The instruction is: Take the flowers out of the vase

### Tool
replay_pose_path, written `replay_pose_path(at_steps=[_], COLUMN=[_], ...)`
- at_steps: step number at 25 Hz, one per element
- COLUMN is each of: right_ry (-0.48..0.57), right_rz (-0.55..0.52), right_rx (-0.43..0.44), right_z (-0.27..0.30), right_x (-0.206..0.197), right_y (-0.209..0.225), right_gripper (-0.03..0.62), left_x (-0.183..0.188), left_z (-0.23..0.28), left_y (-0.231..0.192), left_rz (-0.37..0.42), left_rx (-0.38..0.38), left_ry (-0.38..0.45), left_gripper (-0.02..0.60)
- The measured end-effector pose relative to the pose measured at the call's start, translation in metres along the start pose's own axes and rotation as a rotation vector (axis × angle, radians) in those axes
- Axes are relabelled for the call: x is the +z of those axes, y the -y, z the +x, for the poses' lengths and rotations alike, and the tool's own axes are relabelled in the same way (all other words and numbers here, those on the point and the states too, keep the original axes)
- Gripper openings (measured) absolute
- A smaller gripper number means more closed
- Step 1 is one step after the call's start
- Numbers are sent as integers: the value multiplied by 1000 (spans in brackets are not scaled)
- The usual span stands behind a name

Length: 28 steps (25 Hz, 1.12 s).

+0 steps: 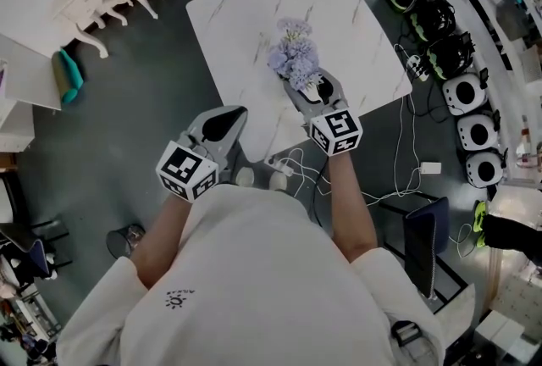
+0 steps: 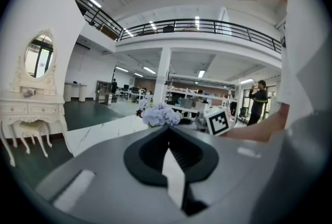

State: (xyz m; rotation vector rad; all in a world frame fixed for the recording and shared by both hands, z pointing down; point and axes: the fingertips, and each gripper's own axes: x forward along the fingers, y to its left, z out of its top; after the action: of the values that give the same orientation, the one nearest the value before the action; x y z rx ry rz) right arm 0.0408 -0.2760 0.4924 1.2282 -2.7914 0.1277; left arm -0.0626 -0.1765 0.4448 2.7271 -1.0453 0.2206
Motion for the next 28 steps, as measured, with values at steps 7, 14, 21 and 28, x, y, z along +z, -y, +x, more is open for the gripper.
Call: replay_pose_path(at_steps=[7,14,21,28], right_ry=[25,59,99,138], right_rz=[12,51,96,142], right_rx=[-13,-14,-13,-8], right_z=[-5,-9,-11,-17], right_x=[4,10,13,17], right_y=[5,7,9,12], right_gripper=[167,117,87,71], left_x=[2,1,0,0], left_z=[1,1,-1,-1], left_y=[0,0,-1,0], left_rz=[4,2,2,5], left_rx=[0,-3,-1,-1], left_ry=[1,1,9,10], left_gripper=[-11,-12,-12,-11])
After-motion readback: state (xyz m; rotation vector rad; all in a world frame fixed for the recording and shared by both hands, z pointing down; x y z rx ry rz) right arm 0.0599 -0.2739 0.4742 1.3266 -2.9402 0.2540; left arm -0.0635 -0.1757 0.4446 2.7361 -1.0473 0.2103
